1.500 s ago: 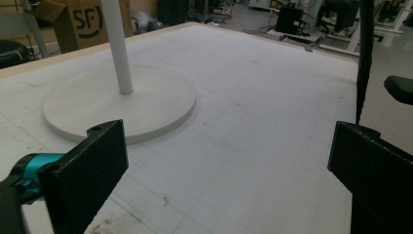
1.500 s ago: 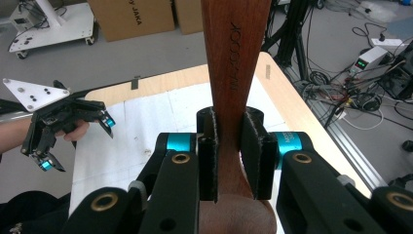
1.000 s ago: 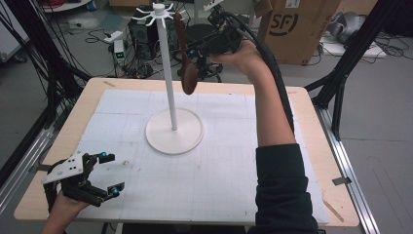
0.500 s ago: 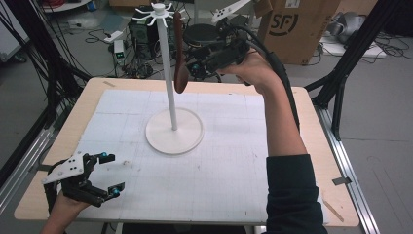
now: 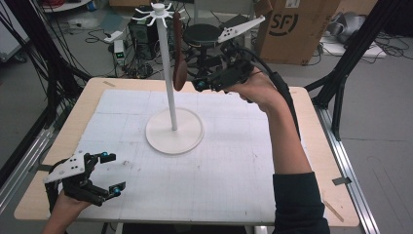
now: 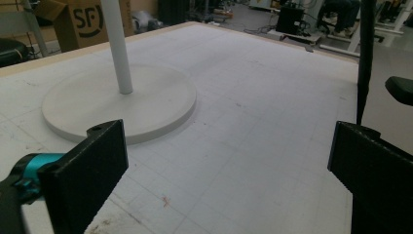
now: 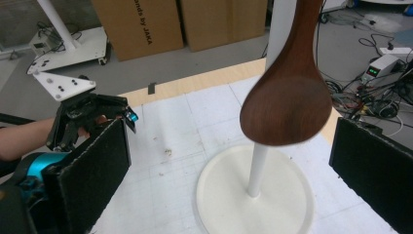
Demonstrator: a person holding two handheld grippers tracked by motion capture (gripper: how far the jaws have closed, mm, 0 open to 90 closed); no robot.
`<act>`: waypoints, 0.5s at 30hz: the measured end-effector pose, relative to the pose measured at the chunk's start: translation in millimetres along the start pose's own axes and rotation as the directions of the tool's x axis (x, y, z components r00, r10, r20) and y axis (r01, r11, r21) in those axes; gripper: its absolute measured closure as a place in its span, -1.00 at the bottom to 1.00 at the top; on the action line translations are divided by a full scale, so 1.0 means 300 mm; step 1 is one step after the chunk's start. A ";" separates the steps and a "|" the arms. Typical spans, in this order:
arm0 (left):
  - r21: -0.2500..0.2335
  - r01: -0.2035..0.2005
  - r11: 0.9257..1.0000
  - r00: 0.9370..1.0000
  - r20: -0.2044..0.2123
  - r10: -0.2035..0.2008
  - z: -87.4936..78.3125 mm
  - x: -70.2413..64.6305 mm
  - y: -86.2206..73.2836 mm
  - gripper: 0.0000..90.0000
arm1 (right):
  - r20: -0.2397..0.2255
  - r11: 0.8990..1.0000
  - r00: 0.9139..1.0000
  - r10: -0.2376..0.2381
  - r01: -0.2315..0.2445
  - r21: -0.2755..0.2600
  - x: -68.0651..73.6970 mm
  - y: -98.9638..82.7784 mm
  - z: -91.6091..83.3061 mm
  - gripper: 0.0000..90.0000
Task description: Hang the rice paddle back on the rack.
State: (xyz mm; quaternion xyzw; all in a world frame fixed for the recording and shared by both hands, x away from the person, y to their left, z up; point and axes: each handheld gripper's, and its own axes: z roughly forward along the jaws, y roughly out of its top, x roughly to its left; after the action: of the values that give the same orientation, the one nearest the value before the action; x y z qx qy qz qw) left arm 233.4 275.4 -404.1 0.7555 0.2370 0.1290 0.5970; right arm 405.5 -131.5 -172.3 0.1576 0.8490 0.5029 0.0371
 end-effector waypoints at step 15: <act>-0.013 0.017 1.000 1.000 0.012 -0.017 0.011 0.004 0.008 -0.96 | 0.060 0.999 0.998 0.006 -0.004 -0.034 0.052 -0.138 -0.042 -0.99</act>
State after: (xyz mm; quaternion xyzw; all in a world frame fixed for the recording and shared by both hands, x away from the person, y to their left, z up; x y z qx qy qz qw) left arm 236.5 272.7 -402.6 0.7503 0.2388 0.1208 0.6045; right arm 378.5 -155.8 -200.4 0.1742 0.8386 0.5122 0.0641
